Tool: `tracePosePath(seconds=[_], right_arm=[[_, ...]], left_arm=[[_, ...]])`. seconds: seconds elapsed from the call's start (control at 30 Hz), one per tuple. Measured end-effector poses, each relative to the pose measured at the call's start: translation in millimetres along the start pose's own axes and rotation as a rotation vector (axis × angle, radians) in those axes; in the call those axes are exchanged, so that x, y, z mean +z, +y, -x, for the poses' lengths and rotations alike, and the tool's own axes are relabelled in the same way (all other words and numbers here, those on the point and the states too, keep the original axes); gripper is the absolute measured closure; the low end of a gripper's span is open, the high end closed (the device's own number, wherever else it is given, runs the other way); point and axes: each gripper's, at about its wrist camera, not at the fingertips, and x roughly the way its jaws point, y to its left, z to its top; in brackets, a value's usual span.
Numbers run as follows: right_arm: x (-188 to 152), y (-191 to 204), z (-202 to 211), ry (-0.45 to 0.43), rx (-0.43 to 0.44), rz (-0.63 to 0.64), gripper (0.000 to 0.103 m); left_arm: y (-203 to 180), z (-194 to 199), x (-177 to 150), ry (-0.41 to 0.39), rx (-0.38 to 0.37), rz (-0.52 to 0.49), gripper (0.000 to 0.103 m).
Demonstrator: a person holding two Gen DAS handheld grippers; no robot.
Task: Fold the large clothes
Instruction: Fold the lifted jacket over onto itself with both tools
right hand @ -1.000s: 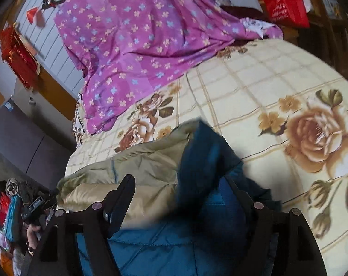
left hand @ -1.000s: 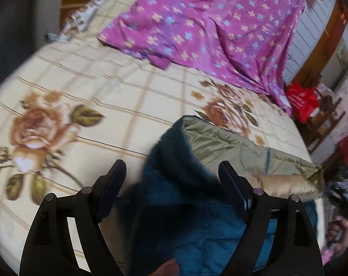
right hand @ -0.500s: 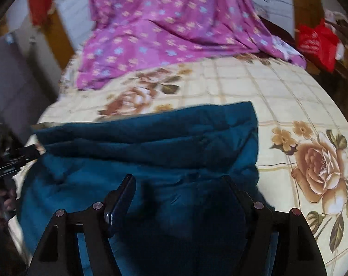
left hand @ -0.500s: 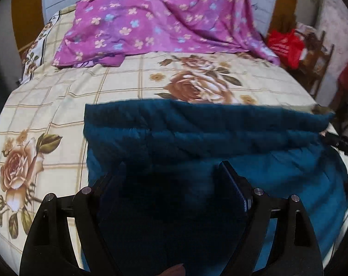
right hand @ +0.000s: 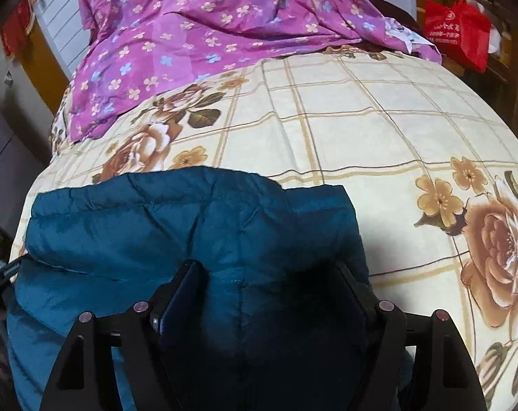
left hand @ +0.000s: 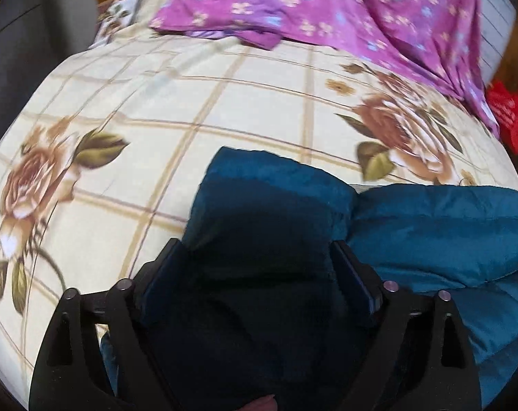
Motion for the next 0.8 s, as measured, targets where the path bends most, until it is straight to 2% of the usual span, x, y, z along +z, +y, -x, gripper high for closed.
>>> tracePosePath(seconds=[0.07,0.13,0.23,0.3,0.43,0.5,0.57,0.63,0.7,0.8], right_arm=[[-1,-9,-4,-0.002,0.007,-0.041,0.026],[-2,-15,-5,-0.001,0.007,-0.065,0.025],[0,-13,3,0.003,-0.047,-0.066,0.026],[0,-5,25,-0.029,-0.088,-0.040,0.026],[-11,32,82,-0.108,-0.032,0.075,0.026],[-24,55,103,-0.102,0.016,0.108,0.024],[-44,78,114,-0.075,0.053,0.130,0.023],[-70,95,122,-0.076,0.087,0.136,0.021],[-96,102,123,-0.072,0.114,0.119,0.020],[-122,104,103,-0.040,0.089,0.107,0.006]], left_arm=[[2,0,-2,-0.004,0.016,0.019,0.007],[3,-2,-1,0.005,0.013,0.026,0.007],[6,14,1,0.011,-0.001,0.037,0.007],[9,45,0,-0.040,-0.062,0.051,0.007],[-11,106,-21,-0.128,-0.165,-0.040,0.007],[-29,126,-41,-0.139,-0.216,-0.104,0.007],[-49,135,-64,-0.126,-0.220,-0.155,0.007],[-62,135,-87,-0.091,-0.223,-0.158,0.007],[-74,122,-106,-0.047,-0.184,-0.170,0.007],[-75,108,-116,-0.047,-0.159,-0.116,0.000]])
